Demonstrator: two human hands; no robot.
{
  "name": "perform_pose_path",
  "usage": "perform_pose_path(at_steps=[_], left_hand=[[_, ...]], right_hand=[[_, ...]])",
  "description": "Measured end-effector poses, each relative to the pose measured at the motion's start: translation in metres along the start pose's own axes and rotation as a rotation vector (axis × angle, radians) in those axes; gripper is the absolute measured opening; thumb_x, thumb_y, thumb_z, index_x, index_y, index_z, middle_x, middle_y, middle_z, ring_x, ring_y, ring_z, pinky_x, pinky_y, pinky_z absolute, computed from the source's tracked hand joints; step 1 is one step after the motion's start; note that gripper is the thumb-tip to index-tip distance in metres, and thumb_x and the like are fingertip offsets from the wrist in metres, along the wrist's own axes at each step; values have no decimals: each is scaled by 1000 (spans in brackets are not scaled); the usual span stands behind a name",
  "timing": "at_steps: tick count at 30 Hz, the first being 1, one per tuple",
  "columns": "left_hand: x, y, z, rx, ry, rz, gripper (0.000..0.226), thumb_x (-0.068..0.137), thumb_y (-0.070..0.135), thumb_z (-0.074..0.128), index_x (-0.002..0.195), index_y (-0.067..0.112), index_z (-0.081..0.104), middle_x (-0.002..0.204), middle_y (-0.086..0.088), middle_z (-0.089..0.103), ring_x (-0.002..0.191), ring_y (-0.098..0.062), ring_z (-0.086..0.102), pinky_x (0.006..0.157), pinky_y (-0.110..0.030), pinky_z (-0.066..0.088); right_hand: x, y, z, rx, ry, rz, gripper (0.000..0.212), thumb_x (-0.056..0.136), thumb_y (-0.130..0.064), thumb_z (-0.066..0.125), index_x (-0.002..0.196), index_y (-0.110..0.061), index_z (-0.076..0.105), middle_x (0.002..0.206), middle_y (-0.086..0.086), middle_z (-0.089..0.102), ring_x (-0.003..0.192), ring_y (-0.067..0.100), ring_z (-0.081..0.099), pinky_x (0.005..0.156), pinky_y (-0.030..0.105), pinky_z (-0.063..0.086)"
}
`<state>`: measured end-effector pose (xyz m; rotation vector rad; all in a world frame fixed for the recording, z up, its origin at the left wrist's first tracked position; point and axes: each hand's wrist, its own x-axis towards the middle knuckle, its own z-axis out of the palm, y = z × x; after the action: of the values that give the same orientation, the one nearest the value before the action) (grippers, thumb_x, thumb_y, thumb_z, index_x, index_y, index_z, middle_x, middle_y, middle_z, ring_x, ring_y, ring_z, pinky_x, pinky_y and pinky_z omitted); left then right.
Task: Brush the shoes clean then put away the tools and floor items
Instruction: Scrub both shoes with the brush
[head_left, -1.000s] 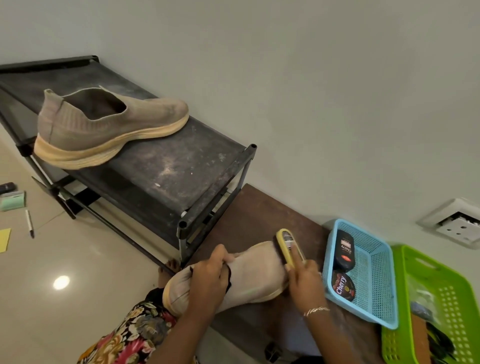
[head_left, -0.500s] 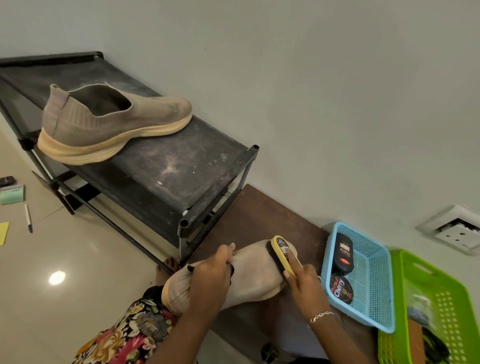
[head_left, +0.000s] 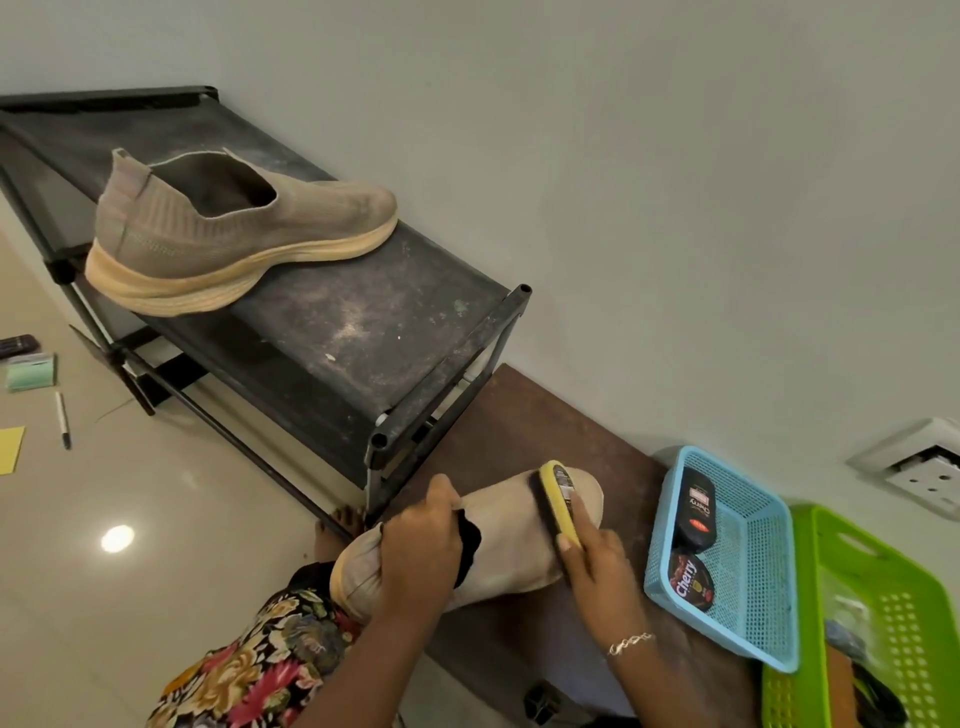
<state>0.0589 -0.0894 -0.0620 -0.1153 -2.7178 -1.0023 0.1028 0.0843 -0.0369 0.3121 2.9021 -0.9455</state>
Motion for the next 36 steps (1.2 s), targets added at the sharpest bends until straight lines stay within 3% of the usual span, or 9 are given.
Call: perform_pose_path(at_steps=[5, 8, 12, 16, 19, 23, 30, 33, 36], left_hand=[[-3, -4, 0, -263, 39, -178, 6, 78, 4, 50, 81, 4, 55, 54, -11, 58, 48, -29, 56, 44, -36, 41], [-6, -3, -1, -286, 43, -168, 9, 79, 6, 49, 80, 4, 58, 52, -11, 55, 48, -30, 54, 45, -40, 41], [-4, 0, 0, -298, 28, -192, 10, 78, -8, 58, 80, 2, 59, 49, -10, 52, 44, -30, 51, 43, -36, 35], [-1, 1, 1, -346, 71, -254, 4, 79, 3, 53, 78, 4, 56, 57, -12, 58, 52, -28, 56, 48, -36, 38], [-3, -2, 1, -392, 89, -256, 6, 78, -2, 58, 77, 4, 58, 62, -10, 62, 57, -26, 57, 52, -34, 41], [-4, 1, 0, -385, 89, -261, 12, 77, -9, 62, 75, 3, 60, 56, -2, 56, 49, -17, 48, 47, -25, 31], [0, 1, 3, -393, 84, -357, 13, 76, -8, 58, 77, 4, 58, 61, -10, 62, 55, -25, 56, 51, -33, 39], [0, 1, -2, -442, 81, -372, 8, 79, -1, 55, 76, 6, 59, 64, -7, 62, 61, -25, 58, 57, -36, 43], [1, 3, -4, -445, 34, -368, 14, 79, -7, 57, 73, 6, 59, 64, -2, 59, 62, -20, 55, 56, -30, 40]], right_hand=[[-37, -37, 28, 139, -117, -285, 78, 79, -59, 25, 143, -20, 5, 101, -5, 45, 83, 2, 50, 75, 8, 38], [3, -2, 10, -178, 38, -97, 72, 82, -58, 19, 140, -20, 0, 107, 6, 44, 76, 11, 47, 82, 34, 44], [16, -1, 4, -175, 87, 83, 60, 96, -36, 37, 146, -24, 7, 112, 14, 45, 90, 25, 51, 78, 30, 42], [-40, -45, 33, 221, -133, -221, 84, 74, -82, 22, 142, -35, 7, 106, -3, 47, 91, 3, 49, 76, 5, 37], [-28, -18, 32, -58, -25, -356, 68, 81, -69, 19, 142, -40, 12, 106, -1, 44, 87, 7, 49, 78, 17, 42], [24, 23, -1, -389, 169, 97, 59, 93, -37, 37, 146, -23, 14, 104, 21, 46, 82, 37, 55, 79, 43, 49], [-39, -53, 37, 121, -115, -247, 68, 87, -63, 29, 143, -35, 3, 107, -1, 45, 86, 1, 46, 73, 6, 36], [-33, -30, 42, -87, 37, -389, 60, 84, -58, 23, 139, -49, -1, 102, -1, 43, 79, 9, 49, 71, 21, 45], [12, 14, 13, -373, 154, -21, 59, 95, -35, 33, 145, -32, 3, 112, 16, 44, 87, 33, 54, 79, 40, 47]])
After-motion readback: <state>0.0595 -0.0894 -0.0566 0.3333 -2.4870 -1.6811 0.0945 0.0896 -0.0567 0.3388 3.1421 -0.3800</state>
